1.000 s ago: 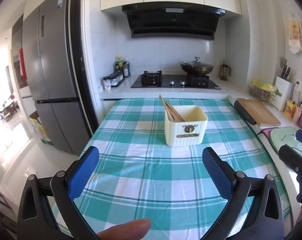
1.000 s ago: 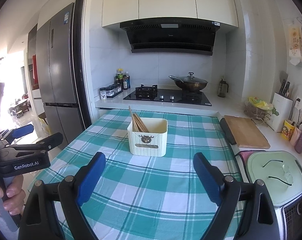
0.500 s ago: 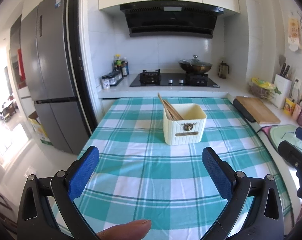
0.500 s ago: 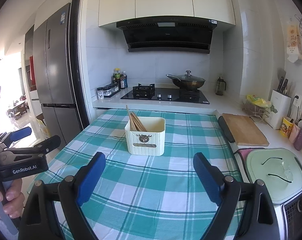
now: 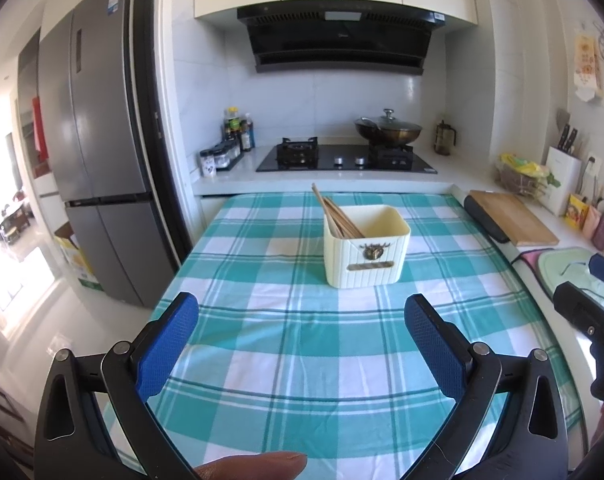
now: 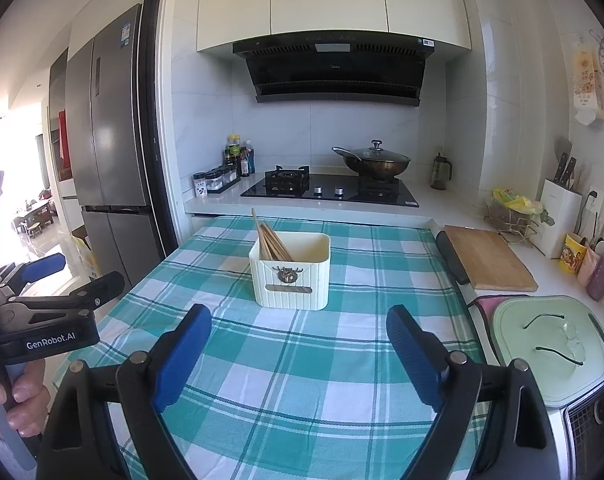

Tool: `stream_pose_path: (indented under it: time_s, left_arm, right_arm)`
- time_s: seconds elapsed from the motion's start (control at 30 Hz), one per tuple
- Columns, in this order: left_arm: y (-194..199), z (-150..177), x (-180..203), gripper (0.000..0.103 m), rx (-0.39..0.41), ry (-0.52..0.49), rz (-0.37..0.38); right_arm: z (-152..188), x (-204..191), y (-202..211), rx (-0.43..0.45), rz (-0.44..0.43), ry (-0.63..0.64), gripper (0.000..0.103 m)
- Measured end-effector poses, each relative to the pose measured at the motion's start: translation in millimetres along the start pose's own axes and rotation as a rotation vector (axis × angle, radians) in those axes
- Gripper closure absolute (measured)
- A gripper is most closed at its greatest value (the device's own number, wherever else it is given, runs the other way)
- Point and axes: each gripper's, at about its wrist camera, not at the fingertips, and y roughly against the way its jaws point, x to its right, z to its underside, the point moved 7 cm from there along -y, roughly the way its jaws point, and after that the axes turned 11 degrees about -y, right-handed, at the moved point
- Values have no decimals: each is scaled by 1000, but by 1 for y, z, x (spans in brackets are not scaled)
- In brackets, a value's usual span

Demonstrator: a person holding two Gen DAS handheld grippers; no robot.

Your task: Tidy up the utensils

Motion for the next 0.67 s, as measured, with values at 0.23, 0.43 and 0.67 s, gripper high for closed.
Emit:
stream_pose_path:
  time_s: [0.23, 0.43, 0.67]
  left_arm:
    - [0, 0, 0, 0, -1, 0, 0]
    - [0, 1, 4, 0, -9, -6, -6]
    - [-2, 1, 2, 1, 25, 21, 28]
  right_arm:
    - [0, 0, 0, 3, 1, 2, 12]
    - [1, -2, 1, -1, -2, 6, 12]
    - [2, -2, 1, -1, -3, 5, 12]
